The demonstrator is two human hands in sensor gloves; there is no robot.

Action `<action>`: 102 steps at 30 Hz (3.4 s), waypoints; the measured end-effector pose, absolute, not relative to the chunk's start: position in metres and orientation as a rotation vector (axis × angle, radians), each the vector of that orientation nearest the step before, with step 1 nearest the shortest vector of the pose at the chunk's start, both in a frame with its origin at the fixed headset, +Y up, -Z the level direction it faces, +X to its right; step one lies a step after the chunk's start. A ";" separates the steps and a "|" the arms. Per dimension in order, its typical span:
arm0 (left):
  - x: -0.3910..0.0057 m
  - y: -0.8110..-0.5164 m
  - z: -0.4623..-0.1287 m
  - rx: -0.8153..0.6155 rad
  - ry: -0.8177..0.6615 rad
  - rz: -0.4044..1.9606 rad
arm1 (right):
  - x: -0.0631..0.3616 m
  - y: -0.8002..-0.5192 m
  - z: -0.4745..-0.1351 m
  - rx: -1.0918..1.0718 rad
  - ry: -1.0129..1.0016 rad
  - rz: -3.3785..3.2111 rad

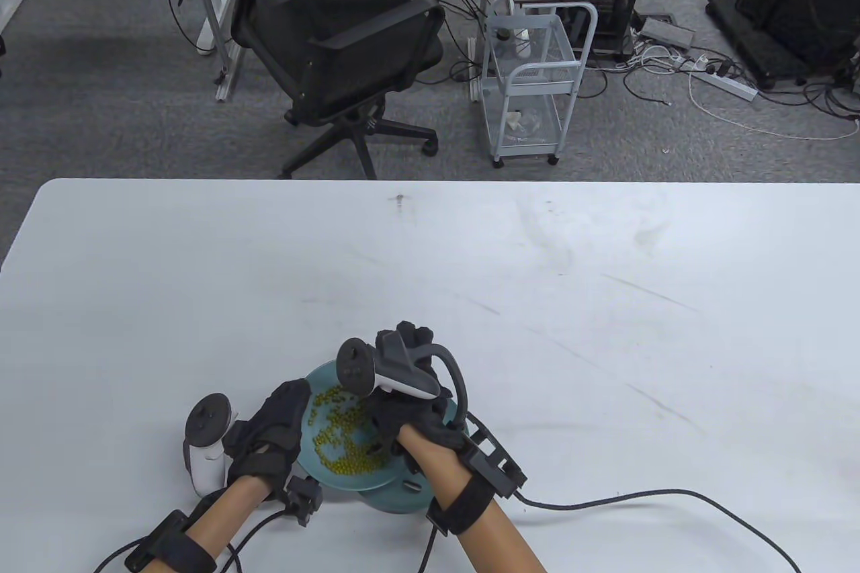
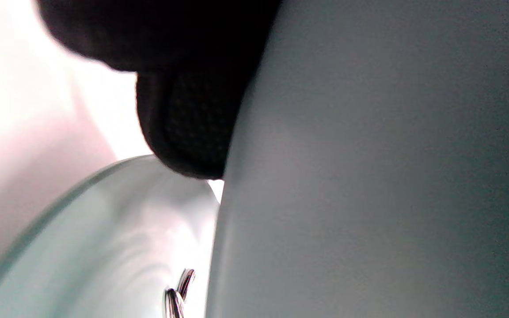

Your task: Pick sunflower seeds with hand pinch into plate

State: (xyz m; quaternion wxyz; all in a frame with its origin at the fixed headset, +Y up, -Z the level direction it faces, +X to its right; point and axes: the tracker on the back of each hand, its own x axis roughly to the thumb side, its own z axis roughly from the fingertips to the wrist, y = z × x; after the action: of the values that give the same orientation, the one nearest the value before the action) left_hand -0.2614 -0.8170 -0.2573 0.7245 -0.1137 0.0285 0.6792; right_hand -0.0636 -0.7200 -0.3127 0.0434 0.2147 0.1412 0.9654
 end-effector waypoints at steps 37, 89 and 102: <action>-0.284 -0.805 -0.261 -0.192 0.093 1.564 | -0.012 -0.622 -0.249 0.690 0.019 2.743; -0.289 -0.808 -0.265 -0.190 0.107 1.559 | 0.009 -0.765 -0.254 0.588 0.475 2.730; -0.288 -0.809 -0.263 -0.192 0.110 1.567 | 0.011 -0.766 -0.254 0.566 0.483 2.724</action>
State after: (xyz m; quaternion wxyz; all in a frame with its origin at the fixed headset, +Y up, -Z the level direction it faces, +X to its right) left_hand -0.2881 -0.8086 -0.2634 0.7029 -0.0863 0.0494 0.7043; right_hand 0.0107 -0.7657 -0.2545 0.1583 0.1981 0.1689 0.9524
